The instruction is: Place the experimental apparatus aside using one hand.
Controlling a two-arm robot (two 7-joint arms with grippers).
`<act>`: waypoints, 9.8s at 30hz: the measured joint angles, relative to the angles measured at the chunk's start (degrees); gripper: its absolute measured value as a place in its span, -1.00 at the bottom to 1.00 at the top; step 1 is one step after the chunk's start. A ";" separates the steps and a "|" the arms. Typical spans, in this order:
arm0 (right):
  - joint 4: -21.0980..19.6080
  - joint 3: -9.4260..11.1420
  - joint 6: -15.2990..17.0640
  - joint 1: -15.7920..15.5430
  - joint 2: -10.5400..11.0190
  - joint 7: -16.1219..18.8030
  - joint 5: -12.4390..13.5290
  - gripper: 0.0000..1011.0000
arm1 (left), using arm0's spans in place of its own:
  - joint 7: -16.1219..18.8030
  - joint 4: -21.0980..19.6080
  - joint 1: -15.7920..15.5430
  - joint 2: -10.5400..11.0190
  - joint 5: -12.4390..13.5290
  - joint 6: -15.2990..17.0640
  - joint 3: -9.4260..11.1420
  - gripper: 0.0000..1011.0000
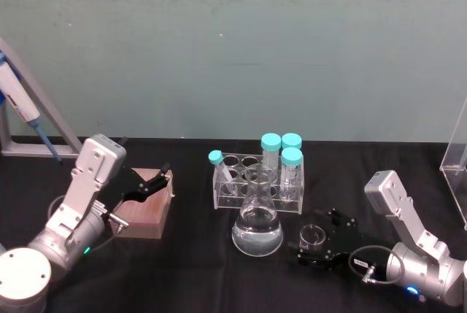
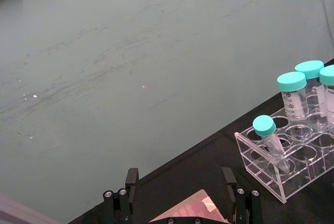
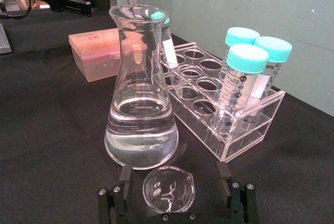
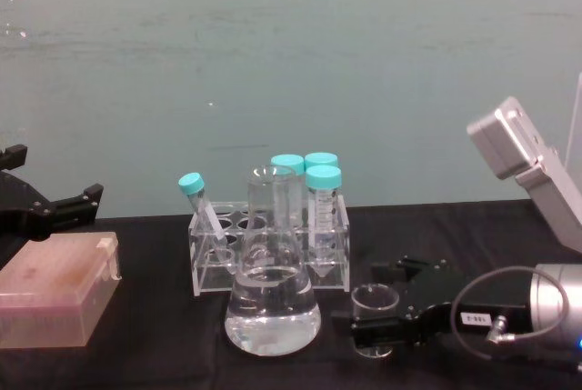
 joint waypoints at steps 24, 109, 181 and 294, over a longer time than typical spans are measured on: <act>0.00 0.00 -0.03 -0.01 0.00 0.06 0.07 0.29 | 0.00 0.00 0.00 0.00 0.01 0.00 0.00 0.98; 8.17 15.78 1.34 5.74 -7.68 -26.90 -11.51 -0.02 | 0.00 0.00 0.00 0.00 0.00 0.00 0.00 0.98; 16.98 24.69 3.22 8.27 -11.20 -31.22 -19.99 -0.02 | 0.00 0.00 0.00 0.00 0.00 0.00 0.00 0.98; 22.84 25.52 1.42 11.30 -11.69 -30.54 -20.42 0.98 | 0.00 0.00 0.00 0.00 0.00 0.00 0.00 0.98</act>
